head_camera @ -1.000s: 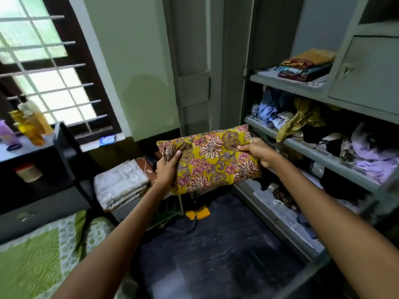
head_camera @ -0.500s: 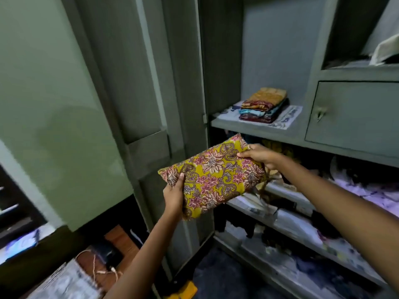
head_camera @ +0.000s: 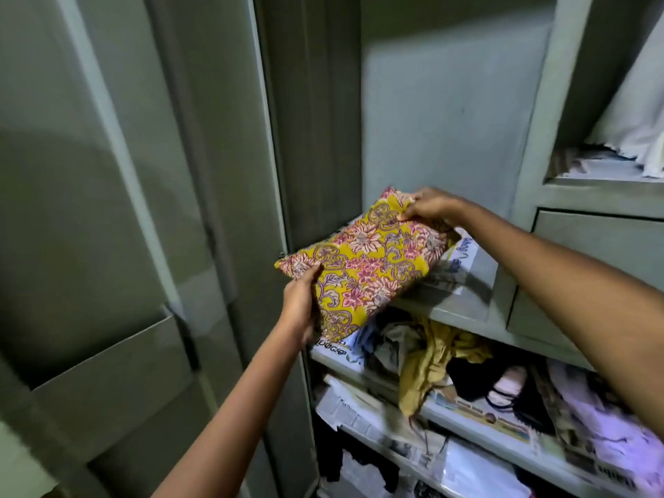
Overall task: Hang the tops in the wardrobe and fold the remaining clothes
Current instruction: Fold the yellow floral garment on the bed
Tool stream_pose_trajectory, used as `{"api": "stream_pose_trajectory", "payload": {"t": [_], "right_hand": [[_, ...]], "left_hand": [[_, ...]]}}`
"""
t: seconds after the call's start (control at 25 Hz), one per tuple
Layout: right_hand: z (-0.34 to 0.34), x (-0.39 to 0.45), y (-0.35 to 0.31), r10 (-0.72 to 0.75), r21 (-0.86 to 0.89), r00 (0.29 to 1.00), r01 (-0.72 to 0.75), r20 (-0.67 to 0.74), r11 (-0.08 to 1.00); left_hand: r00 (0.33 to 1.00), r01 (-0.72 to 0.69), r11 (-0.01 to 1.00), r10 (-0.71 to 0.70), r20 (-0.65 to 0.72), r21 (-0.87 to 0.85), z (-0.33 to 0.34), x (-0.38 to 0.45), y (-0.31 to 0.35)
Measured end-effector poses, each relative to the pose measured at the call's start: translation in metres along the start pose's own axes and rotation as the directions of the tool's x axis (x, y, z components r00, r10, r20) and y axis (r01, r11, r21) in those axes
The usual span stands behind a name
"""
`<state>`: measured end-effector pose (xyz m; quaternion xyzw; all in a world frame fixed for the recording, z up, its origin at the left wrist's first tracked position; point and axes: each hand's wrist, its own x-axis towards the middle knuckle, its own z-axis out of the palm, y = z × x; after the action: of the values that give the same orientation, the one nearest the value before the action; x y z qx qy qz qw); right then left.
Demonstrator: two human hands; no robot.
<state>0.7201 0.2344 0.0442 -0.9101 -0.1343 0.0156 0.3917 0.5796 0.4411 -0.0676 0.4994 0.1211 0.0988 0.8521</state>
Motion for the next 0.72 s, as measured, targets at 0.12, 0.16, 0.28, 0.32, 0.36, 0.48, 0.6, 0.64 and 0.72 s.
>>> {"api": "stream_pose_trajectory", "payload": {"t": [0.12, 0.16, 0.28, 0.32, 0.36, 0.48, 0.6, 0.64, 0.72], "right_hand": [[-0.026, 0.063, -0.003, 0.006, -0.156, 0.994, -0.023, -0.112, 0.987], [-0.033, 0.084, -0.002, 0.011, -0.187, 0.992, -0.034, -0.124, 0.982], [-0.054, 0.150, 0.002, 0.013, -0.365, 0.989, -0.065, -0.145, 0.929], [-0.059, 0.169, 0.004, 0.003, -0.432, 0.987, -0.074, -0.164, 0.899], [-0.063, 0.189, 0.008, 0.001, -0.483, 0.982, -0.094, -0.189, 0.871], [-0.074, 0.231, 0.027, 0.017, -0.584, 0.976, -0.145, -0.219, 0.799], [-0.082, 0.256, 0.045, 0.014, -0.589, 0.965, -0.170, -0.261, 0.790], [-0.082, 0.261, 0.051, -0.006, -0.578, 0.962, -0.159, -0.272, 0.801], [-0.075, 0.270, 0.066, -0.044, -0.558, 0.958, -0.128, -0.285, 0.820]], "left_hand": [[0.995, 0.040, 0.998, -0.036, 0.093, -0.040, 0.036, 0.053, 0.006], [0.992, 0.044, 0.998, -0.039, 0.122, -0.039, 0.046, 0.072, 0.007], [0.972, 0.096, 0.992, -0.077, 0.223, -0.077, 0.079, 0.126, 0.014], [0.968, 0.111, 0.991, -0.089, 0.235, -0.080, 0.090, 0.144, 0.014], [0.963, 0.128, 0.988, -0.105, 0.247, -0.081, 0.102, 0.158, 0.013], [0.942, 0.214, 0.973, -0.181, 0.282, -0.089, 0.129, 0.191, 0.004], [0.917, 0.312, 0.938, -0.257, 0.306, -0.148, 0.152, 0.215, -0.011], [0.915, 0.329, 0.929, -0.268, 0.302, -0.170, 0.156, 0.218, -0.019], [0.918, 0.346, 0.919, -0.289, 0.272, -0.189, 0.158, 0.222, -0.035]]}}
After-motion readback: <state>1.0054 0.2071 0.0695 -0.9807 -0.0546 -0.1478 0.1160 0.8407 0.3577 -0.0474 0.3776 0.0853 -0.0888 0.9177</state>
